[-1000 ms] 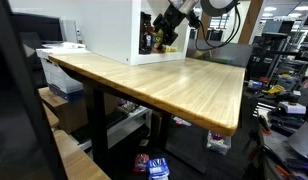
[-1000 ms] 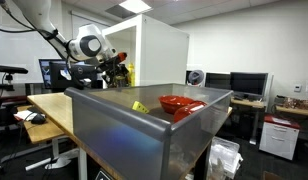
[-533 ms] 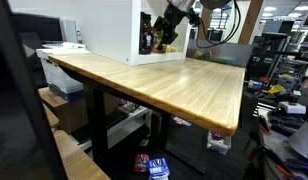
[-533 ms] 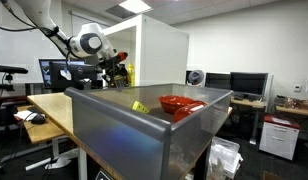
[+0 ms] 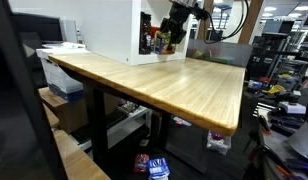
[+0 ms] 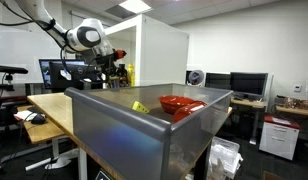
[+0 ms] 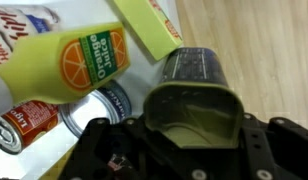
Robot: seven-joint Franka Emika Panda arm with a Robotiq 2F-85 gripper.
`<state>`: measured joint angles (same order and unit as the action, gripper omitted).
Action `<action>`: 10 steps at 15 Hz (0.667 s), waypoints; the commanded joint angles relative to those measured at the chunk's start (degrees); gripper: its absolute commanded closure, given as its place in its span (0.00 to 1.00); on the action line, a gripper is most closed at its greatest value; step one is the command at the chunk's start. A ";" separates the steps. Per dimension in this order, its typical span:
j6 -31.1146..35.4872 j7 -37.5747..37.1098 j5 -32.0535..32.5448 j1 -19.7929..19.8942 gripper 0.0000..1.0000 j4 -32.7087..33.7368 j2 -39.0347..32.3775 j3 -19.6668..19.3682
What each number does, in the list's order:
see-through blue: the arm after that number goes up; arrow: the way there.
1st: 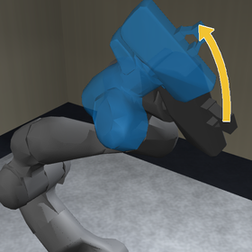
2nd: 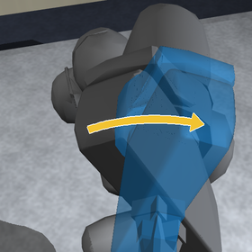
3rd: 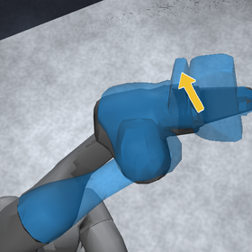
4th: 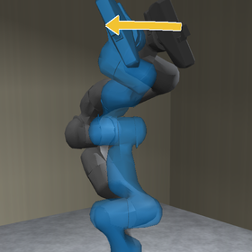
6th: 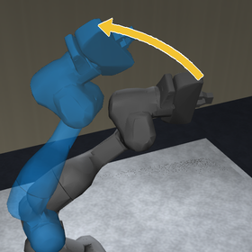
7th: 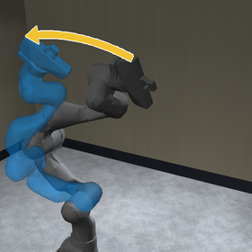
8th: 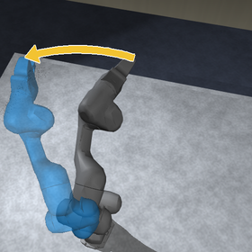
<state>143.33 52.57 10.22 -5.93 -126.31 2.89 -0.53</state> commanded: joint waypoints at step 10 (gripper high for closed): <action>-15.22 17.70 -13.51 0.83 0.67 -3.96 8.69 -1.67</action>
<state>131.94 63.35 1.42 -5.55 -127.80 7.10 -1.40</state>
